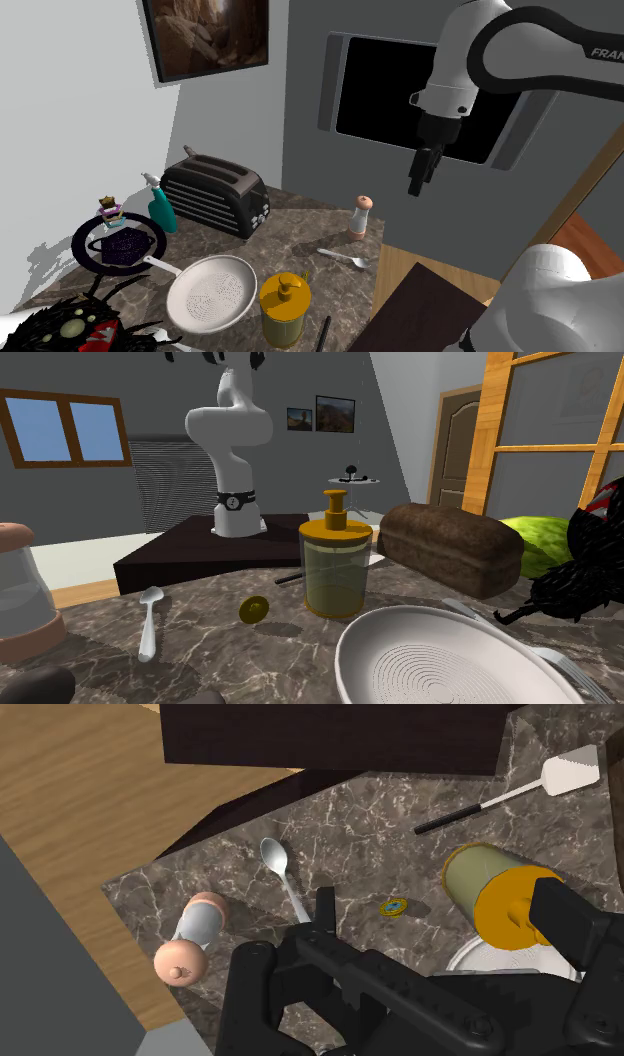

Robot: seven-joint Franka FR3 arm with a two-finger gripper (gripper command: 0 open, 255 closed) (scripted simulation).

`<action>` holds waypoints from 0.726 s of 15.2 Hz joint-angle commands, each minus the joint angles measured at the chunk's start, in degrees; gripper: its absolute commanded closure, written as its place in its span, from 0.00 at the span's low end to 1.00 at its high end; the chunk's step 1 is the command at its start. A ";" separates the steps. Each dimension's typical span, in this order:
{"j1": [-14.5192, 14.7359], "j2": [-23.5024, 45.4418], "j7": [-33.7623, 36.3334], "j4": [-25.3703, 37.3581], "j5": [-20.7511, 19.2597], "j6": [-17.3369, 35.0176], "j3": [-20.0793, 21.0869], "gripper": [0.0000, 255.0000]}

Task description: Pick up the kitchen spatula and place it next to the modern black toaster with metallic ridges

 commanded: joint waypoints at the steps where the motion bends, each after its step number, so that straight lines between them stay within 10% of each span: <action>1: 0.00 0.00 0.00 0.00 0.00 0.00 0.00 0.00; 11: -1.58 -12.11 23.86 -20.25 11.06 11.34 14.40 0.00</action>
